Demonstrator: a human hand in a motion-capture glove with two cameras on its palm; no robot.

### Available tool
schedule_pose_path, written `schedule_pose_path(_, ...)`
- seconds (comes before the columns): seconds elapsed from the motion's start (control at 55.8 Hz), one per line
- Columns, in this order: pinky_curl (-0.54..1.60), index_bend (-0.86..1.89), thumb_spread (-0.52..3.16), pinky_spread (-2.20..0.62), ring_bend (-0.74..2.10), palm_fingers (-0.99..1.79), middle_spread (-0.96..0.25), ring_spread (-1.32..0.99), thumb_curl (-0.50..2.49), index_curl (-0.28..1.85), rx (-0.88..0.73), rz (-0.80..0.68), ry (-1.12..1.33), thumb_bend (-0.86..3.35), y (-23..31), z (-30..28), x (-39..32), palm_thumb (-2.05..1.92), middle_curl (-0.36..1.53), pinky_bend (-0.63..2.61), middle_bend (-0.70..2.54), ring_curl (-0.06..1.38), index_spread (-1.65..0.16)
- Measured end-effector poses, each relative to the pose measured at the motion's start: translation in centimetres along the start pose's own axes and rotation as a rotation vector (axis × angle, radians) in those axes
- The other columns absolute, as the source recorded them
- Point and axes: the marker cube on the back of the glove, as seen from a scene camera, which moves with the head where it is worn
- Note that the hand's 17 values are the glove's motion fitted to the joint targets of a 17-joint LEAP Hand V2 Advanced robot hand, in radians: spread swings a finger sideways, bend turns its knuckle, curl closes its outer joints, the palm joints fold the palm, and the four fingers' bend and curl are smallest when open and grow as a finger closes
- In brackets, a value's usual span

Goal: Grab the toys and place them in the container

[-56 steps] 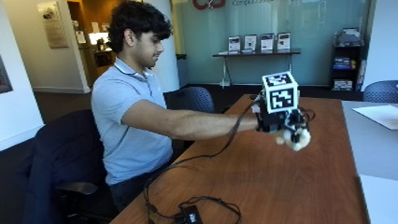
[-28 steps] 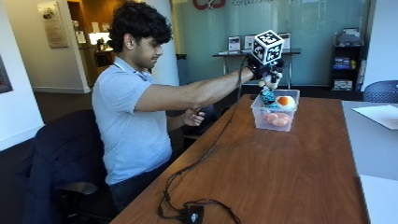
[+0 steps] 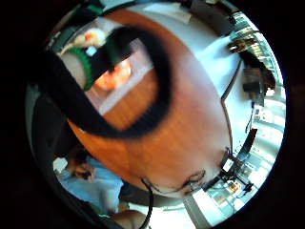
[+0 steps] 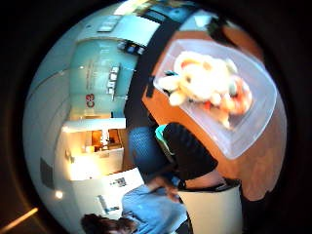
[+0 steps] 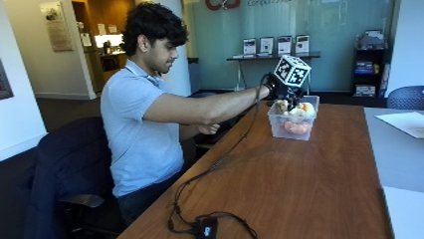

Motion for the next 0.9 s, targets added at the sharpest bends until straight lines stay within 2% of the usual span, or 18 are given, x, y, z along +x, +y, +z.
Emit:
schedule_pose_path(0.036,0.32,0.2,1.37,-0.03,0.43,0.21,-0.03,-0.11,0.24,0.52,-0.071,0.01,0.035,-0.01,0.2,1.2,0.7,-0.08,0.39,1.11,0.22,0.25,-0.3)
schedule_pose_path(0.09,0.33,0.17,1.36,-0.1,0.47,0.27,-0.03,-0.12,0.22,0.5,-0.131,0.026,0.117,-0.05,0.4,2.6,1.6,-0.11,0.38,1.17,0.19,0.26,-0.3)
schedule_pose_path(0.125,0.33,0.17,1.36,-0.13,0.48,0.27,-0.03,-0.12,0.21,0.51,-0.148,0.037,0.184,-0.06,0.3,3.5,2.0,-0.12,0.38,1.18,0.19,0.28,-0.3)
schedule_pose_path(0.233,0.36,0.29,1.35,-0.18,0.27,0.14,-0.03,-0.13,0.19,0.55,-0.161,0.051,0.348,-0.07,0.4,5.8,3.2,-0.11,0.39,1.19,0.19,0.26,-0.31)
schedule_pose_path(0.304,0.36,0.5,1.35,-0.18,0.07,0.05,-0.05,-0.12,0.16,0.6,-0.148,0.034,0.338,-0.1,0.9,6.8,3.8,-0.17,0.38,1.14,0.16,0.19,-0.33)
schedule_pose_path(0.394,0.35,0.75,1.33,-0.19,0.02,0.03,-0.06,-0.12,0.12,0.64,-0.112,0.012,0.286,-0.11,2.0,7.3,4.8,-0.2,0.36,1.13,0.15,0.12,-0.33)
schedule_pose_path(0.519,0.36,0.92,1.31,-0.2,0.06,-0.02,-0.07,-0.12,0.09,0.67,-0.105,0.013,0.257,-0.11,4.0,7.3,6.1,-0.18,0.36,1.14,0.19,0.07,-0.3)
schedule_pose_path(0.698,0.36,1.0,1.29,-0.2,0.07,-0.05,-0.07,-0.12,0.06,0.66,-0.088,0.04,0.241,-0.1,8.6,7.3,9.3,-0.17,0.37,1.14,0.19,0.03,-0.26)
schedule_pose_path(0.806,0.36,1.02,1.29,-0.19,0.08,-0.06,-0.07,-0.12,0.05,0.64,-0.044,0.008,0.203,-0.1,10.4,7.2,10.3,-0.17,0.37,1.15,0.19,0.01,-0.25)
schedule_pose_path(0.842,0.37,1.0,1.29,-0.19,0.09,-0.07,-0.06,-0.12,0.05,0.64,-0.005,-0.012,0.175,-0.1,11.0,7.0,10.4,-0.17,0.37,1.16,0.19,0.01,-0.24)
schedule_pose_path(0.895,0.38,0.81,1.29,-0.19,0.13,-0.18,-0.05,-0.12,0.05,0.59,0.096,-0.044,0.122,-0.09,12.5,6.7,10.1,-0.16,0.36,1.23,0.16,0.02,-0.25)
